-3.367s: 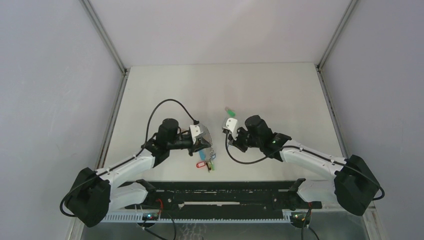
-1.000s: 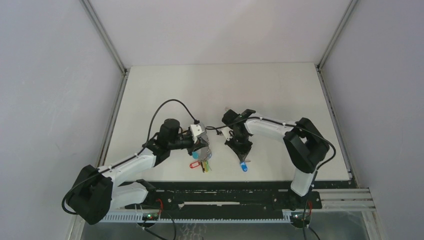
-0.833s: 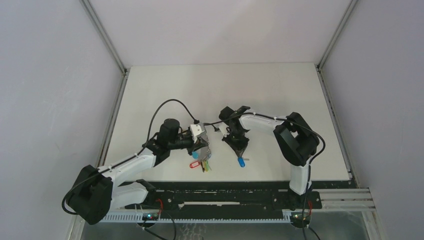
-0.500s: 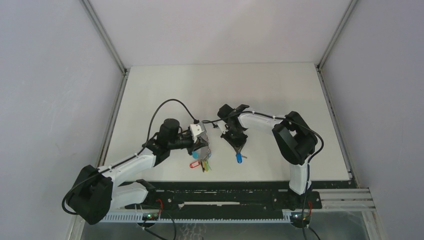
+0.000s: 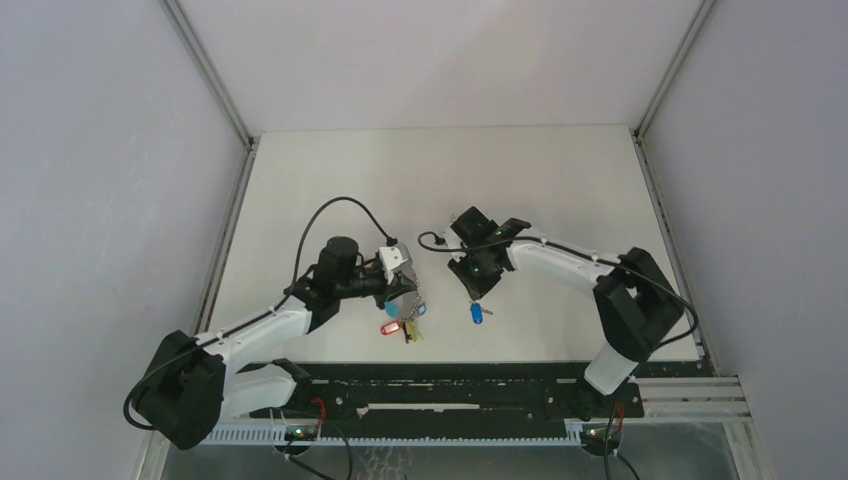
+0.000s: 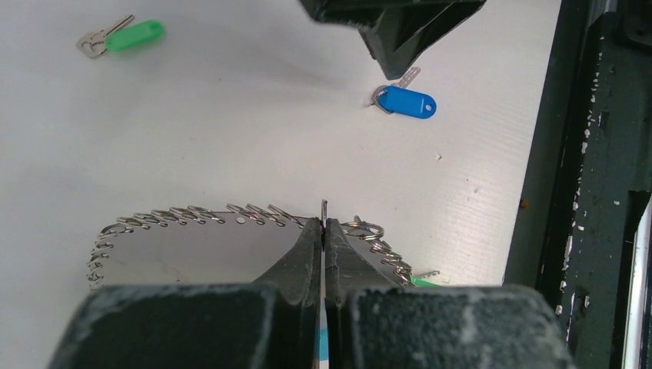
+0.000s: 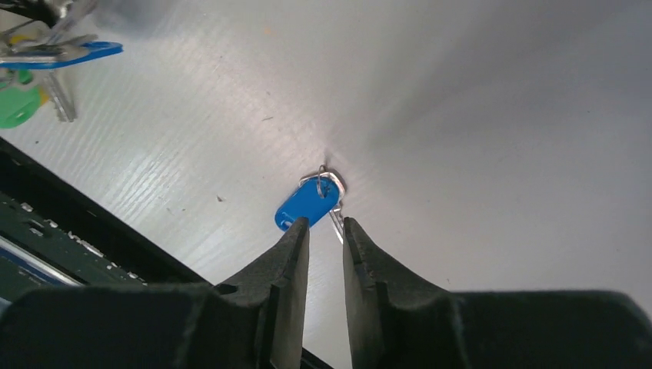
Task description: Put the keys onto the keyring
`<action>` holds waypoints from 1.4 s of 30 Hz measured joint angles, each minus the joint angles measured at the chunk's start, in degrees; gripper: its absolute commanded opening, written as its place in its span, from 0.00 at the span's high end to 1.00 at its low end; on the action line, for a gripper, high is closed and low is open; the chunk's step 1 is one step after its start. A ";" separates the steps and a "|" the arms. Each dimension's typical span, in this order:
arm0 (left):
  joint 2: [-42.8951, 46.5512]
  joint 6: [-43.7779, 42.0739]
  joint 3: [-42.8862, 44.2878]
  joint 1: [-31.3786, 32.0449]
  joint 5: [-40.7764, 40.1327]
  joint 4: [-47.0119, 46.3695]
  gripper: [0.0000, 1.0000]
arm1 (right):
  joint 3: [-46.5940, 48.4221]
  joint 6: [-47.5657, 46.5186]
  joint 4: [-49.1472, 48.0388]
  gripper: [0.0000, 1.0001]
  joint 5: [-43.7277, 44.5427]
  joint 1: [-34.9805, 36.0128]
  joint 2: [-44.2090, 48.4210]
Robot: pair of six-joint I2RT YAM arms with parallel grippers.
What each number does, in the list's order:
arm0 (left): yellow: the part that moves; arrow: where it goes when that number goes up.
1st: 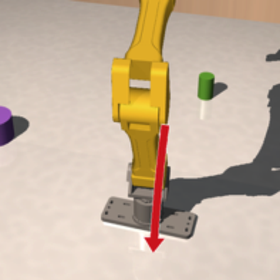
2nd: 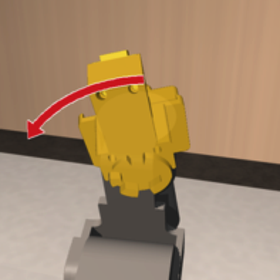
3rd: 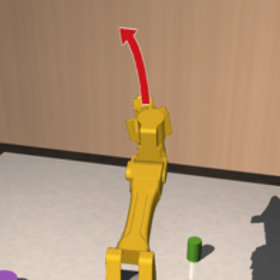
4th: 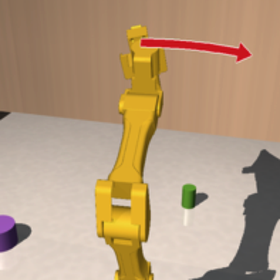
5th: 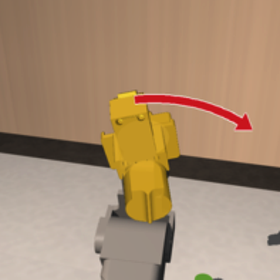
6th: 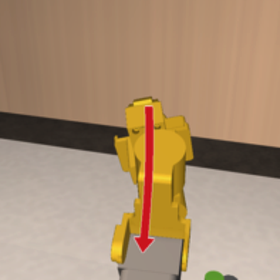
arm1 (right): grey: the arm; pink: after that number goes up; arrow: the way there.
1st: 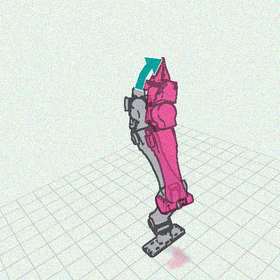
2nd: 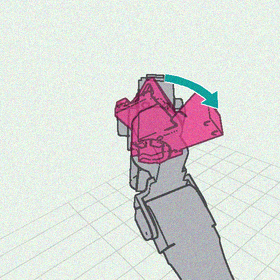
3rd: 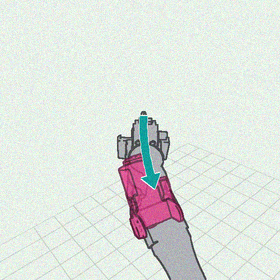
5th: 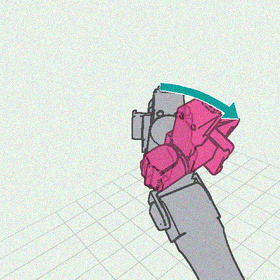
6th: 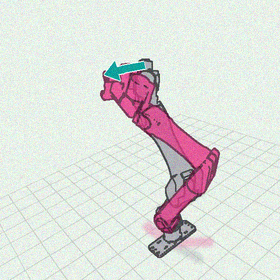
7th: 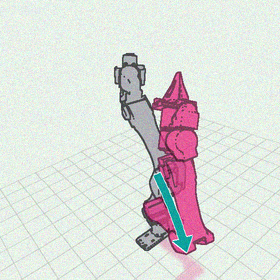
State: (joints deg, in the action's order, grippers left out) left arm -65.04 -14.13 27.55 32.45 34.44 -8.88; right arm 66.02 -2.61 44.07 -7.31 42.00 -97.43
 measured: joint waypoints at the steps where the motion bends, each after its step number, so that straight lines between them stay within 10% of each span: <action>1: 0.07 0.02 0.00 0.00 -0.02 0.00 1.00 | -1.03 0.17 -0.94 0.75 0.00 0.00 1.51; 10: 1.05 0.11 0.00 -0.02 -0.04 -0.07 1.00 | -17.99 2.21 -15.61 0.58 1.77 0.50 14.40; 28: 1.11 1.09 0.00 -0.02 -0.04 -1.51 1.00 | -42.45 6.32 -51.43 0.71 6.51 4.20 23.17; 42: 1.11 1.11 0.00 -0.02 0.00 -2.54 1.00 | -43.39 5.35 -59.49 0.77 6.84 4.24 23.02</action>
State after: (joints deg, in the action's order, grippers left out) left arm -63.92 -13.02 27.55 32.42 34.44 -11.42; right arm 22.63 2.74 -15.42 -0.47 46.24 -74.41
